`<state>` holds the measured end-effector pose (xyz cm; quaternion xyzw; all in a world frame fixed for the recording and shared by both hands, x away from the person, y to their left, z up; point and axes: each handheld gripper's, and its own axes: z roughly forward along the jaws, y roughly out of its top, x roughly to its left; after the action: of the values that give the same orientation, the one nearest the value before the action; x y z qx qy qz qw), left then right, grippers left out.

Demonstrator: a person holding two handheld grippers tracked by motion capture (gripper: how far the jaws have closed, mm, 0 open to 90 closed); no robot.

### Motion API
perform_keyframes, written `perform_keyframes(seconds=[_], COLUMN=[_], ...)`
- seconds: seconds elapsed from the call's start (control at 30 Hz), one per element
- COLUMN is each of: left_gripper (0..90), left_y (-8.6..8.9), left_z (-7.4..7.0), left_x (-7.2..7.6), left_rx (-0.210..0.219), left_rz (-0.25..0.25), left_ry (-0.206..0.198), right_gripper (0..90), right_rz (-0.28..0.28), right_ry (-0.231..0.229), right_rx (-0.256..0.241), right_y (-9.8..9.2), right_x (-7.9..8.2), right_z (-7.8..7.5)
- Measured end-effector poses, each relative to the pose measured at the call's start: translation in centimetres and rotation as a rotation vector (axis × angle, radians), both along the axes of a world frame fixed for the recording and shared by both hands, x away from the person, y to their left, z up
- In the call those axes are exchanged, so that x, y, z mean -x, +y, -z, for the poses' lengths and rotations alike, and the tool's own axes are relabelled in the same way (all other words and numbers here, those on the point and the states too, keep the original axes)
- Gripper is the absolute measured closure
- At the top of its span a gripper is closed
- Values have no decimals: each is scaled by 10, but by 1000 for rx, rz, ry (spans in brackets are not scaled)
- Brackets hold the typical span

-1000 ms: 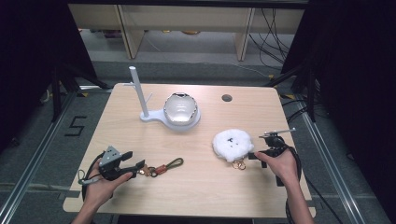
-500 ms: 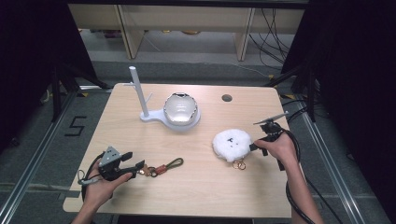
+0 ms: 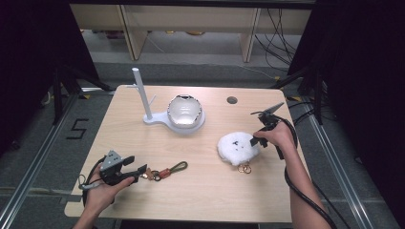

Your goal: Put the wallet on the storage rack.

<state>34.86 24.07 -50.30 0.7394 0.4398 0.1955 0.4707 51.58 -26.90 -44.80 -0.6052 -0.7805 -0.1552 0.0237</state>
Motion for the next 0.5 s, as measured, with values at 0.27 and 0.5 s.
perform_keyframes(seconds=[0.27,0.5], left_gripper=[336,336], left_y=[-1,0], left_z=[1,2], left_x=[-1,-1], left_rx=[7,-2], left_rz=[6,-1], left_ry=[1,9], right_gripper=[529,590], right_rz=[-42,-41], right_ry=[49,90], right_rx=[2,23], right_y=[9,12], right_x=[-7,-10], right_z=[12,18])
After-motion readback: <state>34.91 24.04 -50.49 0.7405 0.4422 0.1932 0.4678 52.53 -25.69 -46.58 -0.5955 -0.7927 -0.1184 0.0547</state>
